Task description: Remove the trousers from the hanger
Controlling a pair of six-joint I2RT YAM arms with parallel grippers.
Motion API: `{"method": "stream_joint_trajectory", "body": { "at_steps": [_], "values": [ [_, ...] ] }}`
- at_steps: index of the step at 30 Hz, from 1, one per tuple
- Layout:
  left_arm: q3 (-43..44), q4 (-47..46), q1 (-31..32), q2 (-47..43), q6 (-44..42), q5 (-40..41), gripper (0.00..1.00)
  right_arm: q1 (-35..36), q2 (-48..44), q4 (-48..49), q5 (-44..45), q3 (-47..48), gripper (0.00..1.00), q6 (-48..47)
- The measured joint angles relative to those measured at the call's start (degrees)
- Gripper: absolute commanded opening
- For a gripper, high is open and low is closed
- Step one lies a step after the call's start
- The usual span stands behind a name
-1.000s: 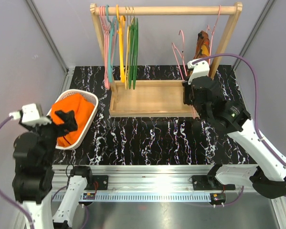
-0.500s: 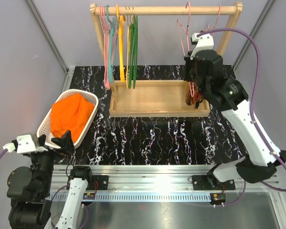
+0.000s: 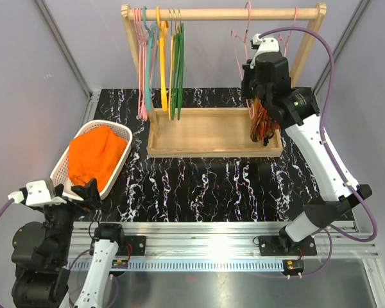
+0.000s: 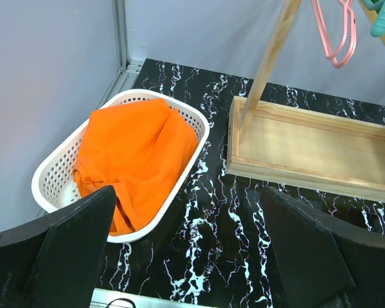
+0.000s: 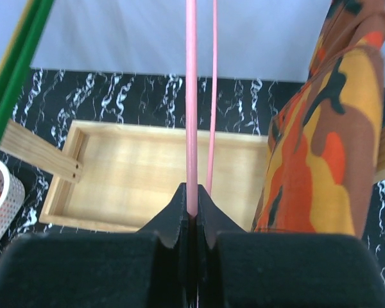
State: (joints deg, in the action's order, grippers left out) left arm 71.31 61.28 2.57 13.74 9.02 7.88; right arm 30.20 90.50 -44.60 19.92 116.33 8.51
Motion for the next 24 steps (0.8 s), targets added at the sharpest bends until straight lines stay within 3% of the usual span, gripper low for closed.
{"method": "stream_joint_trajectory", "body": {
  "at_steps": [3,4,7,8,10,13,19,24],
  "values": [
    [0.00,0.02,0.02,0.00,-0.07,0.00,0.99,0.00,-0.50,-0.09,-0.66,-2.43,0.18,0.94],
    [0.02,0.02,0.02,0.00,-0.07,0.00,0.99,0.00,-0.57,-0.07,-0.87,-2.95,0.31,1.22],
    [0.00,0.02,0.00,0.00,-0.31,-0.07,0.99,0.00,-1.05,-0.09,-1.20,-3.76,0.48,1.99],
    [0.00,0.02,0.00,0.00,-0.52,-0.07,0.99,0.00,-1.49,-0.07,-1.29,-4.00,0.62,2.16],
    [0.00,0.02,0.24,0.00,-1.18,0.15,0.99,0.00,-3.26,0.26,-1.84,-5.16,0.72,2.36],
    [0.00,0.02,1.29,0.00,-2.08,1.46,0.99,0.00,-7.89,0.31,-3.23,-7.91,0.98,2.29],
    [-2.23,-0.70,2.05,-0.66,-3.30,2.64,0.99,0.02,-24.02,0.11,-7.43,-15.80,0.99,0.90],
    [-4.24,-1.44,2.05,-1.62,-4.26,2.38,0.99,0.02,-38.14,-2.03,-5.92,-23.80,0.99,0.26]
  ]
}}
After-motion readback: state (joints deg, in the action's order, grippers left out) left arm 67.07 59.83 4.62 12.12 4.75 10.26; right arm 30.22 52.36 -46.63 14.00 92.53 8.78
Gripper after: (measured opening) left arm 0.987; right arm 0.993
